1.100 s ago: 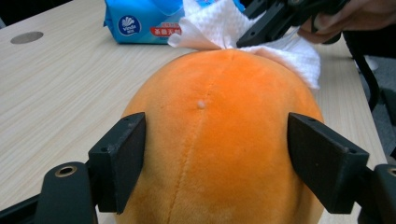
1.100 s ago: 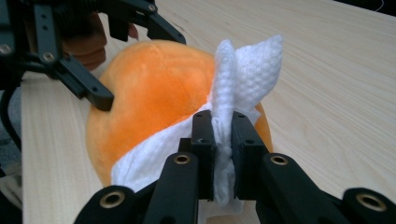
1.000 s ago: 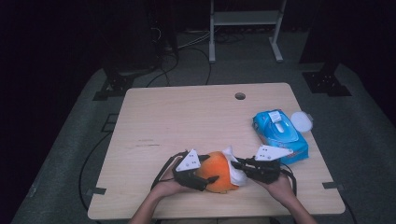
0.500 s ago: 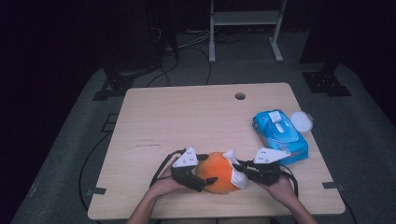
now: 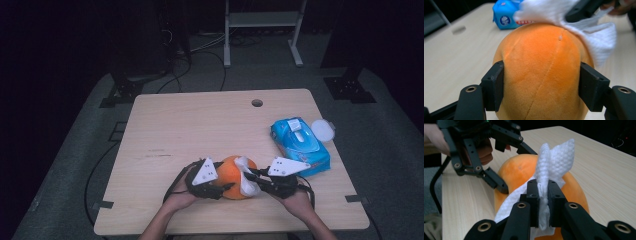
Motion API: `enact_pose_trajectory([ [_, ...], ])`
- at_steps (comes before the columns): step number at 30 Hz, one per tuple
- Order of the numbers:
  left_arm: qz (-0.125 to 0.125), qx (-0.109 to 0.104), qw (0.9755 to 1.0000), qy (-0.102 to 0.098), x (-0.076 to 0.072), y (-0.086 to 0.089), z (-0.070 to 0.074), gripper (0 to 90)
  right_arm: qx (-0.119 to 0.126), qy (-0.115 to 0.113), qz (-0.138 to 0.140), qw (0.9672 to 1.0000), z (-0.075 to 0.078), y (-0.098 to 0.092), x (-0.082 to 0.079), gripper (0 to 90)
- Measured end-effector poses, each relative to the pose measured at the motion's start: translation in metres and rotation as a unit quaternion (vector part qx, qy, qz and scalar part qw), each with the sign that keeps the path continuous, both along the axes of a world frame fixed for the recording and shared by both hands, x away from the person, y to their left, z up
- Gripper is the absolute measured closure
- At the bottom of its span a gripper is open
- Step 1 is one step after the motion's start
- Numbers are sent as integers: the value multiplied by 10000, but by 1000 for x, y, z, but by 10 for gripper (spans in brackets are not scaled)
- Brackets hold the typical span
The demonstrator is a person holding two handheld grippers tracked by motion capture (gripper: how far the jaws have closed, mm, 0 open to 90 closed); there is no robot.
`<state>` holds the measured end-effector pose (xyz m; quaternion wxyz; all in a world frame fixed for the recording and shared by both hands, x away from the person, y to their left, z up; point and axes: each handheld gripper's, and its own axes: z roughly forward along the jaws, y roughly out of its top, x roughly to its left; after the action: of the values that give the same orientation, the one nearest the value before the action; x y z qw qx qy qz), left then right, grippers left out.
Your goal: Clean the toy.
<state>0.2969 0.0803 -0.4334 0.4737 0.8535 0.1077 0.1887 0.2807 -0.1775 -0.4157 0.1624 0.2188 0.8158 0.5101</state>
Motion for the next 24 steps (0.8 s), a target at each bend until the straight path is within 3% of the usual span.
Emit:
enact_pose_trajectory([
  [3, 21, -252, 9989, 403, 5, 5, -5, 189, -127, 90, 8, 9999, -11, -3, 1, 808],
  [4, 115, -445, 9966, 688, 9, 8, -6, 153, -154, 120, -6, 9998, -14, -5, 2, 808],
  [6, 231, -600, 9927, 1016, 13, 8, -7, 115, -114, 183, -30, 9998, -17, -7, 1, 808],
  [7, 239, -584, 9933, 972, 13, 8, -8, 149, -128, 174, -47, 9998, -17, -6, 0, 808],
  [8, 248, -490, 9958, 735, 10, 6, -9, 201, -139, 155, -66, 9998, -16, -5, 0, 809],
  [10, 189, -382, 9981, 436, 4, 2, -8, 283, -172, -10, -70, 9998, -10, 1, -4, 809],
  [13, 13, -138, 9998, 159, -3, -3, -4, 300, -124, -241, 95, 9996, 0, 10, -6, 809],
  [15, -87, -169, 9996, 208, -2, 1, -4, 294, -225, -281, 123, 9993, 1, 10, -6, 809],
  [17, -93, -337, 9987, 382, 3, 7, -5, 250, -305, -227, 37, 9993, -5, 3, -5, 808],
  [19, 203, -562, 9948, 820, 11, 8, -7, 152, -329, -70, -76, 9994, -10, -8, -2, 809],
  [21, 283, -613, 9927, 1001, 15, 7, -8, 135, -328, -10, -142, 9994, -12, -12, 0, 808],
  [24, 202, -471, 9971, 557, 6, 2, -8, 268, -310, -116, -174, 9993, -7, -6, -1, 808],
])
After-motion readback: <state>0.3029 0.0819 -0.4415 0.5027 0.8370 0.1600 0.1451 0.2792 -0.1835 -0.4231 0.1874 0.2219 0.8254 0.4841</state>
